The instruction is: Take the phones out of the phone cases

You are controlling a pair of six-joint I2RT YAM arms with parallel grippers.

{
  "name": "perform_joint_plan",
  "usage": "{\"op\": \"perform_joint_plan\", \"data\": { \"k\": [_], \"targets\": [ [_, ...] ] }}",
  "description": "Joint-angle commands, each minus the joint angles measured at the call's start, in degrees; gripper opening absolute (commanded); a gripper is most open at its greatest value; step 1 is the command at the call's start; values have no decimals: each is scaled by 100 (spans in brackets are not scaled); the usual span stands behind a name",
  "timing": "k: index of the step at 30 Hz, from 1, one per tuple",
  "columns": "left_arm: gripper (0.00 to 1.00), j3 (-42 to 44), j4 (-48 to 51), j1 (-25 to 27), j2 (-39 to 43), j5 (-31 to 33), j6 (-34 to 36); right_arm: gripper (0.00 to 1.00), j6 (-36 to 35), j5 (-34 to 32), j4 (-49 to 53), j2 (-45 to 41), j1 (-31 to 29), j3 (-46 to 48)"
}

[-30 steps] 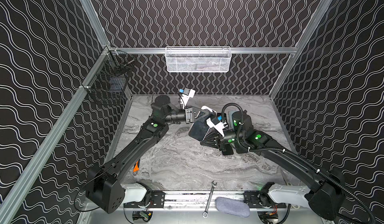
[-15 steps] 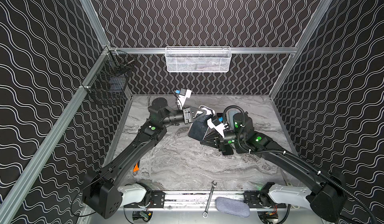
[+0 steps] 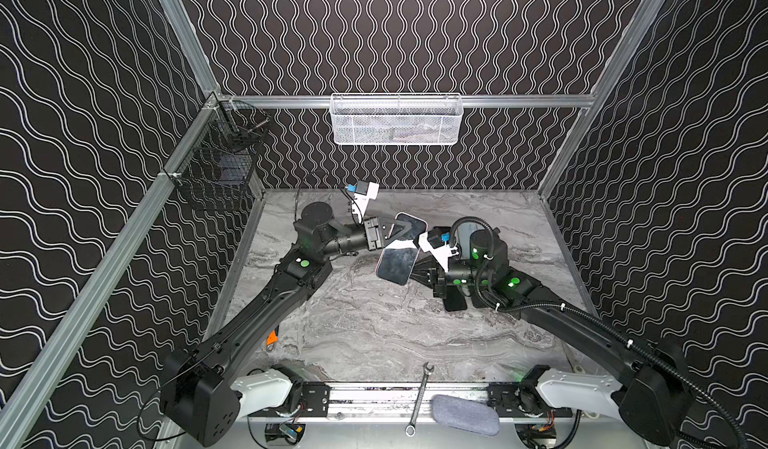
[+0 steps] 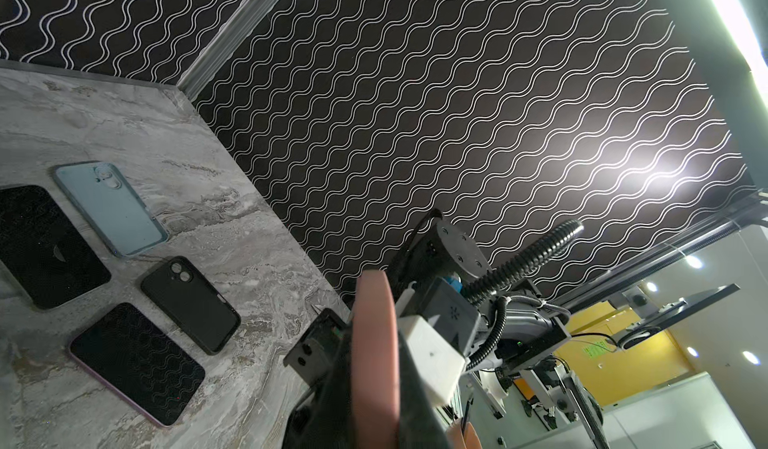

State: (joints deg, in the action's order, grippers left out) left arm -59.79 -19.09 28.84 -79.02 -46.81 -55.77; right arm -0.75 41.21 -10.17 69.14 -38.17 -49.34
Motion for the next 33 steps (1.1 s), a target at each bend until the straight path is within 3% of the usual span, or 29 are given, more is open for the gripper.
{"op": "perform_joint_plan", "data": {
  "k": [1, 9, 14, 20, 21, 26, 33],
  "targets": [
    [0, 36, -356, 17, 9, -111, -162, 9, 242, -87, -379, -82, 59, 69],
    [0, 169, -372, -50, 28, 507, -195, 37, 698, 12, -397, -478, 385, 499],
    [0, 670, -369, -84, 335, 2171, -562, 71, 1387, 64, -836, -826, 536, 895],
    [0, 1218, -685, -129, 594, 3237, -1201, 90, 2373, 62, -1420, -1083, 619, 1228],
    [0, 1287, -851, -154, 591, 3254, -1294, 100, 2565, 33, -1538, -1106, 618, 1278],
    [0, 1696, -2340, -280, 362, 2984, -1909, 100, 3440, -212, -2186, -1200, 671, 1591],
    [0, 2096, -3418, -322, 32, 3010, -2555, 100, 4633, -86, -3954, -655, 659, 2120]
  ]
}}
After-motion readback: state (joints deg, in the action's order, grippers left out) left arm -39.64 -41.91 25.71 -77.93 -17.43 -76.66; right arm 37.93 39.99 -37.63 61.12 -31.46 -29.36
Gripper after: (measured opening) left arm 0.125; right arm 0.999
